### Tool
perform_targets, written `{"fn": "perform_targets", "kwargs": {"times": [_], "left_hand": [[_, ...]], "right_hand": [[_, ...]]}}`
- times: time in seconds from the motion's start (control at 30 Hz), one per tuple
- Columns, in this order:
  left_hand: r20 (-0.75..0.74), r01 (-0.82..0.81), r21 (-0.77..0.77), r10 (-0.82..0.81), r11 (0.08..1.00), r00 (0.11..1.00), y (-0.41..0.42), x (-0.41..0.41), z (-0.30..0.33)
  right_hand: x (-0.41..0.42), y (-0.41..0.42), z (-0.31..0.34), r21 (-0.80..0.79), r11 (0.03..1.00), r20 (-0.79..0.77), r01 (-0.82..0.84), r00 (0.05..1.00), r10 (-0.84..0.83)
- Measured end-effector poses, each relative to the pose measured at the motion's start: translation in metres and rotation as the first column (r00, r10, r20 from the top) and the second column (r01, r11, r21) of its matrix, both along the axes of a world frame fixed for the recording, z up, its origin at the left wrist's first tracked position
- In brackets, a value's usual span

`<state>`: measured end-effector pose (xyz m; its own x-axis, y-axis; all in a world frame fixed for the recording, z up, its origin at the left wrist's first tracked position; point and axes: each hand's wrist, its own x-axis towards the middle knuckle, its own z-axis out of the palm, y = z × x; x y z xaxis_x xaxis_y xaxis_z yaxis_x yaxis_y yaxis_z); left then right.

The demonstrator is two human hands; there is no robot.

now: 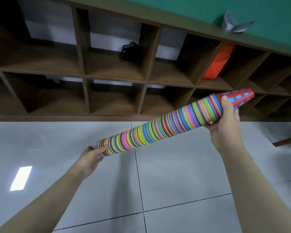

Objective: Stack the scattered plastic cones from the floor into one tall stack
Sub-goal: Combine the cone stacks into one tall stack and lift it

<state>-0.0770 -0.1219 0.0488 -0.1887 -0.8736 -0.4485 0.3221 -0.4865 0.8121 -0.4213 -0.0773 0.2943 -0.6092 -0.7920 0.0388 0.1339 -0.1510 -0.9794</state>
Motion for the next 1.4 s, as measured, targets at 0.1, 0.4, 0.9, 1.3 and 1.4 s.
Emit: {"fn": "perform_targets", "kwargs": {"times": [0.1,0.4,0.9,1.3,1.4], "left_hand": [[0.05,-0.075,-0.044,0.077,0.996,0.996,-0.014,0.042,0.041],[0.158,-0.199,-0.234,0.239,0.952,0.958,-0.087,0.154,0.155],[0.258,-0.344,-0.119,0.364,0.931,0.895,-0.128,0.213,0.288],[0.37,-0.328,-0.111,0.346,0.938,0.862,-0.123,0.262,0.569],[0.4,-0.299,-0.104,0.315,0.949,0.861,-0.126,0.287,0.633]], "right_hand": [[0.028,-0.014,0.021,-0.063,0.997,0.046,-0.048,0.998,0.051],[0.108,-0.1,0.059,-0.195,0.972,0.172,-0.129,0.971,0.164],[0.166,-0.212,0.145,-0.031,0.989,0.292,-0.144,0.945,0.147],[0.209,-0.214,0.38,0.083,0.99,0.45,-0.11,0.891,0.061],[0.223,-0.213,0.431,0.107,0.989,0.483,-0.102,0.875,0.038]]}}
